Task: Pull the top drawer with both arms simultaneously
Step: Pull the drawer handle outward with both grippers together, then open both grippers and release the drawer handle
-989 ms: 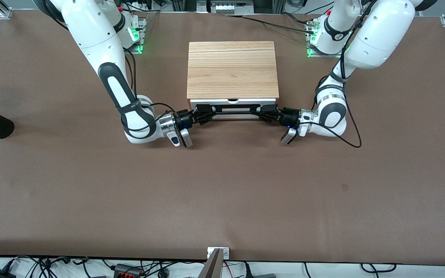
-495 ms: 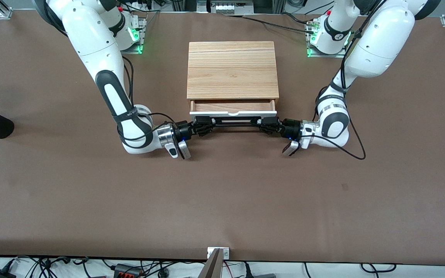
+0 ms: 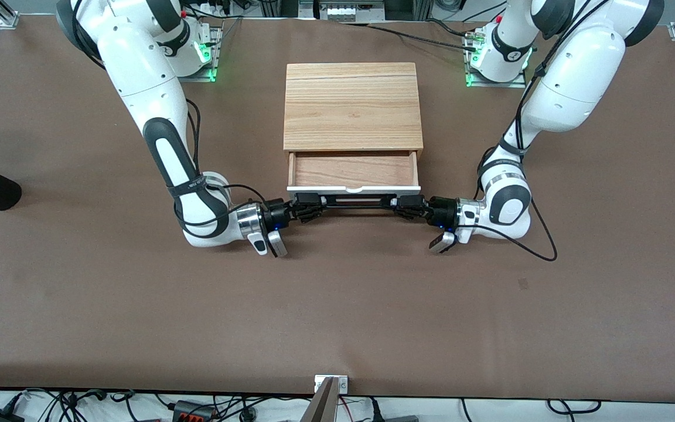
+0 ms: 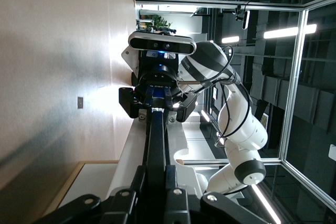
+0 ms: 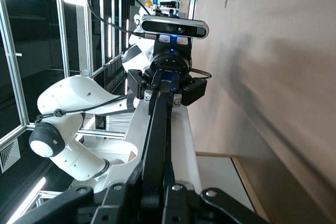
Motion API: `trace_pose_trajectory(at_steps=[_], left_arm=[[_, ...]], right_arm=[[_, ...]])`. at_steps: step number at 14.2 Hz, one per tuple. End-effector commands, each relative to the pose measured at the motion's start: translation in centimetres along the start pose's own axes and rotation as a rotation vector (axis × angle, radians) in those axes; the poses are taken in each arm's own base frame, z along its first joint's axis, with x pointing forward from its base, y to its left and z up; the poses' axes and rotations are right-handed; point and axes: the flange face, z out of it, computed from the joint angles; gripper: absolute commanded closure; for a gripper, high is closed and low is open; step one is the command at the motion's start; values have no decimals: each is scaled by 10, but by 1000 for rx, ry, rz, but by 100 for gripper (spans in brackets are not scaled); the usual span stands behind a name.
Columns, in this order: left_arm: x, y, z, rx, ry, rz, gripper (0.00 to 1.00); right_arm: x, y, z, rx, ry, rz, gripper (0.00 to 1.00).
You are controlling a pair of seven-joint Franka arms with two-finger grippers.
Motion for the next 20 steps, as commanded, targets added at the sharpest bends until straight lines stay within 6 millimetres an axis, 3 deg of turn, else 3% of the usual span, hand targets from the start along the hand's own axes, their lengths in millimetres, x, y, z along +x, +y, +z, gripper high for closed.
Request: trace_pose_trajectory(at_steps=[1,3,4,5,6,7,8,9,15,17,20], left_arm=[[11,-11,-19,-16,30,19,97],[11,-11,-19,-14,30,19,90],[11,-11,-19,-14,28,18,76],[10,-12,-18,-15,27,5,52],[10,-13,-19,-13,28,17,1],[10,-13,-20,-14,31,16,0],[11,-12,-23,-13,34,15,0],[11,-12,-25,-13,37,11,0],[13,-5,-35,30,2,27,0],[30,13,-59,105,-20,72,0],[62,64,-75,239,-116,27,0]], right_arm=[[26,6,-39,-5,63,-14,98],[30,5,-45,-10,73,23,97],[32,6,-51,-20,87,30,97],[33,6,-52,-24,93,35,97],[32,7,-52,-25,93,36,97],[32,8,-52,-26,94,36,96],[33,7,-53,-30,98,36,64],[34,7,-56,-31,102,35,1],[34,5,-56,-30,102,34,0],[36,1,-56,-32,100,27,0],[39,-12,-55,-52,82,33,0]])
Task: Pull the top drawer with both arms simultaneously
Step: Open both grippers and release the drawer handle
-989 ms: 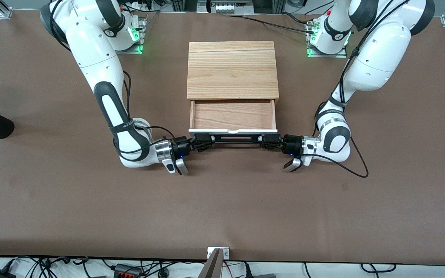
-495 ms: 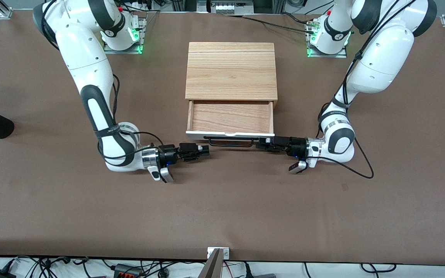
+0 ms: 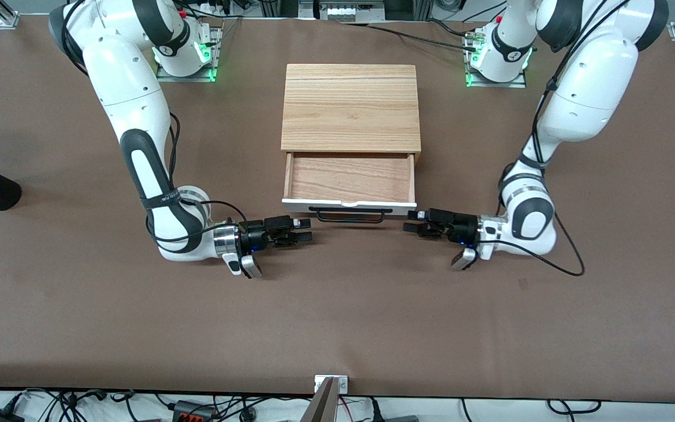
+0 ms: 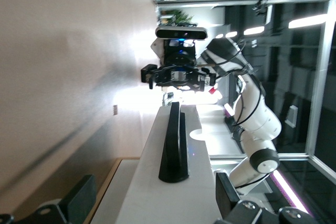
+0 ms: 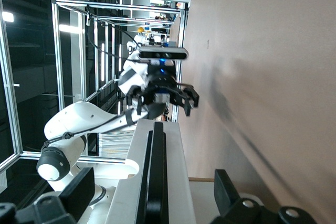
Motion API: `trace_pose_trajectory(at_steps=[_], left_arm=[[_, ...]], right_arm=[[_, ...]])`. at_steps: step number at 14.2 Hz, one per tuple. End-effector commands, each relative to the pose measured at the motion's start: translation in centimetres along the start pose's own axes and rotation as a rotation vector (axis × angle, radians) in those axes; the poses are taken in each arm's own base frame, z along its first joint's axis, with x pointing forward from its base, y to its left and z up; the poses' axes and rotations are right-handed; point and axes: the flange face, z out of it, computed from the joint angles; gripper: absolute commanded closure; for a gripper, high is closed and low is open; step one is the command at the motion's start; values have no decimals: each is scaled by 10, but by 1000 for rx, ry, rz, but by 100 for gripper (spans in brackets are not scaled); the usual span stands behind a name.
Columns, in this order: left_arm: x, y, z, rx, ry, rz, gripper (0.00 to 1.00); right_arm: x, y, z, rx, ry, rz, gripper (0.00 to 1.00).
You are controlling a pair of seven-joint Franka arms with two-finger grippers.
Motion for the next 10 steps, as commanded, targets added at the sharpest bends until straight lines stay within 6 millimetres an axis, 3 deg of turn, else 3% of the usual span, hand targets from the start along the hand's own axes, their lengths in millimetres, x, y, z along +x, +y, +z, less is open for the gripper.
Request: trace_pose_trajectory(at_steps=[1,3,6,10], left_arm=[[34,57,-30,144,-89,-13,0],[50,86,-54,257,-130,-19,0],[59,132,-70,424,-188,-34,0],[52,188,-92,783,-292,-136,0]], right_arm=[[7,-17,-2,-53,-31,24,0],[14,-36,-18,-156,-71,38,0],[34,-77,-36,-322,-144,46,0],[41,-142,-62,-579,-187,142,0]])
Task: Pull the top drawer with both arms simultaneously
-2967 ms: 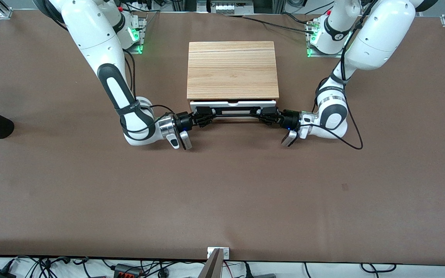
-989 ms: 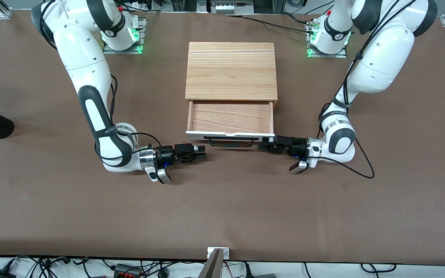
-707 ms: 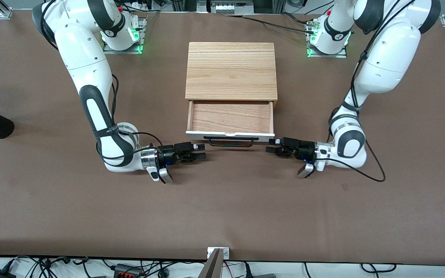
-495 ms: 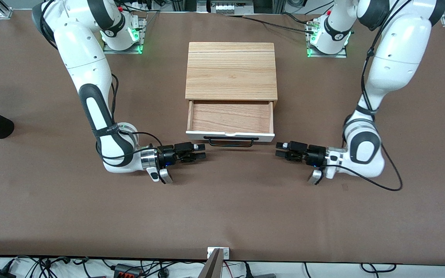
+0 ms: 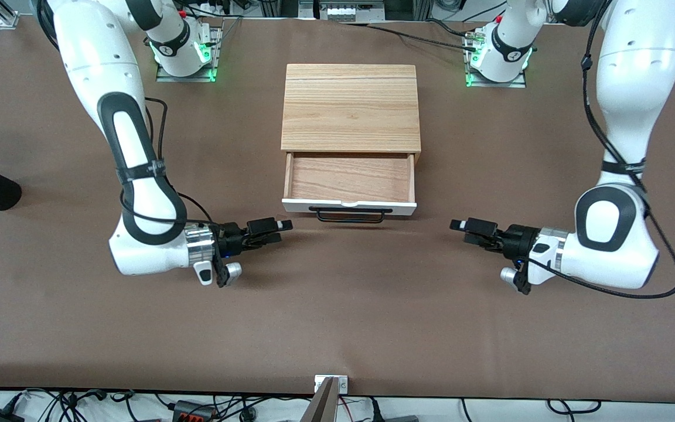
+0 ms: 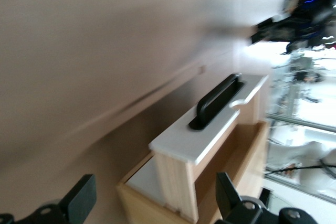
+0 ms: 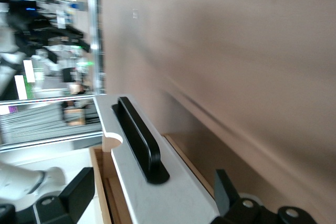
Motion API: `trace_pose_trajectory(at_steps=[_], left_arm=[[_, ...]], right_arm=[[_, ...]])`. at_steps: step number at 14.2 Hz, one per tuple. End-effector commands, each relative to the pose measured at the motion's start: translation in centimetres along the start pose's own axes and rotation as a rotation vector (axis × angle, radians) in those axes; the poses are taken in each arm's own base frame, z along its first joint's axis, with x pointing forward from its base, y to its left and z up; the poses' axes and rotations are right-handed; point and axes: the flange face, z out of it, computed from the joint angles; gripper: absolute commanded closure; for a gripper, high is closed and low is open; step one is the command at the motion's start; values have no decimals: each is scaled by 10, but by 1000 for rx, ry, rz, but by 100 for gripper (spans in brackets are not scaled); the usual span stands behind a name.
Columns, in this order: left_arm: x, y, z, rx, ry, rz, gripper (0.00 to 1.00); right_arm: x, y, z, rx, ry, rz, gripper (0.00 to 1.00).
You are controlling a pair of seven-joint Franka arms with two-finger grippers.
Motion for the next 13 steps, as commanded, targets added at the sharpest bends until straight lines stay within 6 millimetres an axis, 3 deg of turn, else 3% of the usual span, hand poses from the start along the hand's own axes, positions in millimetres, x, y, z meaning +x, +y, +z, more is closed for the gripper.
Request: trace_pose_trajectory(at_steps=[1,4,7,11,13], left_arm=[[-17,22,-29,230,-90,-91,0],[-38,34,-60,451,-139,-151,0],[-60,75,-119,750,-105,-116,0],[-82,121,-184,813,63,-150,0],[-101,138,-190,830,147,-236,0]], right_arm=[[-8,-35,-31,-166,-15,73,0],[-20,-60,-65,-395,-13,169,0],[-37,-77,-96,-652,-29,228,0],[-56,-107,-152,-949,16,201,0],[-61,-108,-176,-973,45,210,0]])
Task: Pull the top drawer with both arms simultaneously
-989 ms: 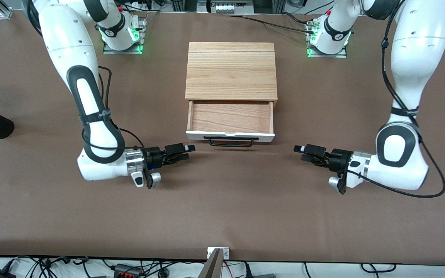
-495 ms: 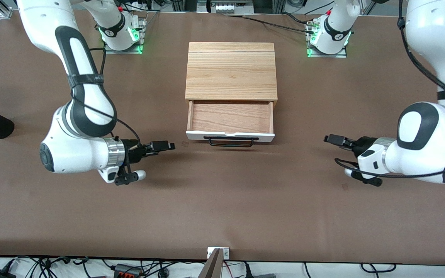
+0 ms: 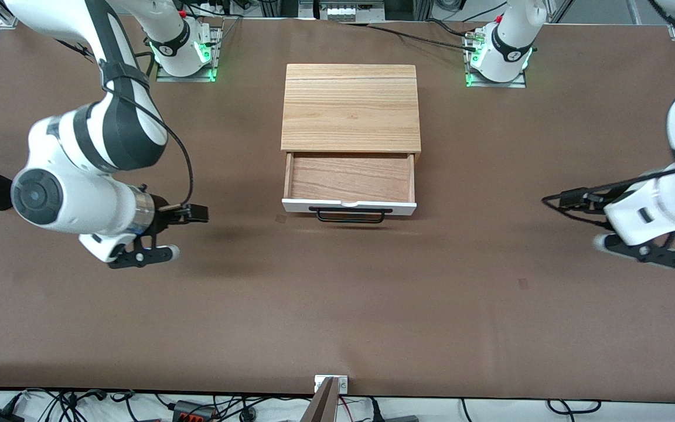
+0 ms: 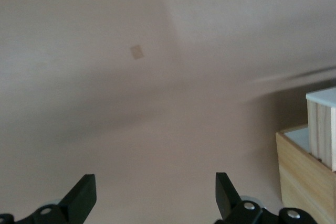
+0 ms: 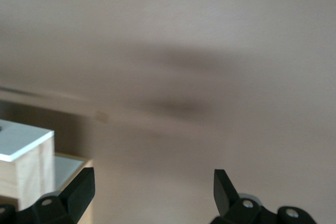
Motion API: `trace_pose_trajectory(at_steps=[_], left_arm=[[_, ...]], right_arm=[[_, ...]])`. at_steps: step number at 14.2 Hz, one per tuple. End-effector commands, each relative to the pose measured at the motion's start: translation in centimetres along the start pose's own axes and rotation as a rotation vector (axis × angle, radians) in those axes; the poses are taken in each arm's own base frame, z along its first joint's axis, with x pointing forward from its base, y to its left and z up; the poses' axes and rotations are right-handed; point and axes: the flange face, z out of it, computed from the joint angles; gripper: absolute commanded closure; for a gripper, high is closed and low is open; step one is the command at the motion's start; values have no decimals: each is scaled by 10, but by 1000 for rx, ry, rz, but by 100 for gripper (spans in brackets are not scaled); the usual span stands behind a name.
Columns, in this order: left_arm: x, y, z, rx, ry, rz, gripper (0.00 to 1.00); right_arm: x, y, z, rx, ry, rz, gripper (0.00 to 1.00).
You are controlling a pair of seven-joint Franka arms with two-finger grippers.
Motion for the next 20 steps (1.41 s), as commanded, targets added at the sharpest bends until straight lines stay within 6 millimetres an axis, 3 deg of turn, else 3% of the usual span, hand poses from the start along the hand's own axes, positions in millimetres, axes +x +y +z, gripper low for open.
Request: trace_pose_trajectory(at_steps=[1,4,5,6,9,11,15,17,20], left_arm=[[-35,5,-25,56,80,-166,0],[-113,16,-14,113,128,-175,0],[-125,19,-8,113,126,-180,0],[-134,22,-10,112,132,-185,0],[-137,19,-11,85,147,-191,0],[-134,15,-10,85,142,-194,0],[-132,16,-12,85,147,-197,0],[-132,16,-12,85,145,-185,0],[-134,19,-10,49,129,-188,0]], right_arm=[[-8,28,-17,-49,7,50,0],[-17,56,-43,-57,31,107,0],[-16,67,-52,-63,52,122,0],[-17,67,-73,-65,97,121,0],[-33,113,-113,-45,159,178,0],[-48,127,-137,-32,192,197,0],[-98,190,-172,-21,220,261,0],[-114,200,-184,-35,231,196,0],[-119,198,-173,-83,152,185,0]])
